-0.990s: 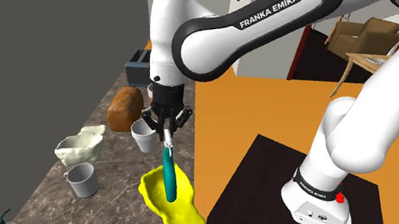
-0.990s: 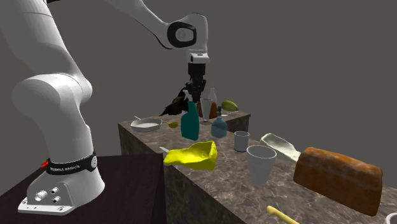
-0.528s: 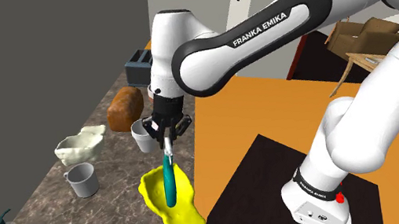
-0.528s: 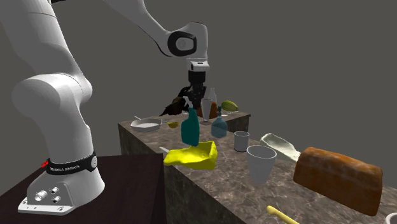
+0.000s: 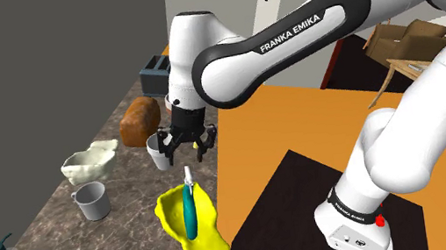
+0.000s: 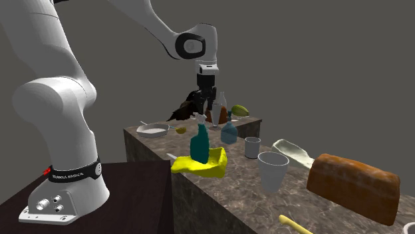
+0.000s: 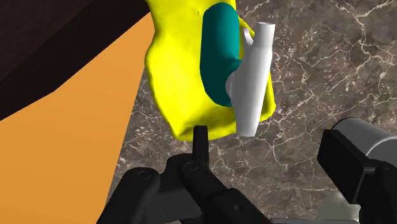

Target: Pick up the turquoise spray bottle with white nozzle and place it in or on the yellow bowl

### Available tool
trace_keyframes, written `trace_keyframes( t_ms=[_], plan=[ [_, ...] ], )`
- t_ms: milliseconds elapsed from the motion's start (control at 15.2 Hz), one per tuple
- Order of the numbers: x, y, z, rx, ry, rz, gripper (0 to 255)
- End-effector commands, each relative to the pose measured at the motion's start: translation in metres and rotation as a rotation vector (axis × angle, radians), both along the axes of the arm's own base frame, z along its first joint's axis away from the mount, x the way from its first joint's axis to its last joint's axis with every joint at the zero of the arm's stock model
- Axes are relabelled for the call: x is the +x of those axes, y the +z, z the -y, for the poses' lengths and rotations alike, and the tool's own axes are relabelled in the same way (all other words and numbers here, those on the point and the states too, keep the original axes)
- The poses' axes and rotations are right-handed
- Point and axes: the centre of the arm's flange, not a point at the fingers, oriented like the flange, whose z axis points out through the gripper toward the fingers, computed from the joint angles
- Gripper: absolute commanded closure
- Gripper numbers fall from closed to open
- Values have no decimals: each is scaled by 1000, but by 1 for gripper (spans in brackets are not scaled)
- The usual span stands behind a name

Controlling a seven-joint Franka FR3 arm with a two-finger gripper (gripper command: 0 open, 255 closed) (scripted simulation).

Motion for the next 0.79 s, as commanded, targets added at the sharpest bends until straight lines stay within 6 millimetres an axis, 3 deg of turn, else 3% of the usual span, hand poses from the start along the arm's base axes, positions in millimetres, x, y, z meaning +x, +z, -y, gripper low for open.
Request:
trace_keyframes(
  t_ms=[0,198,462,726],
  plan=[
    [0,0,0,0,0,0,0],
    [0,0,0,0,0,0,0],
    [0,50,6,0,0,0,0],
    [0,50,6,0,0,0,0]
  ],
)
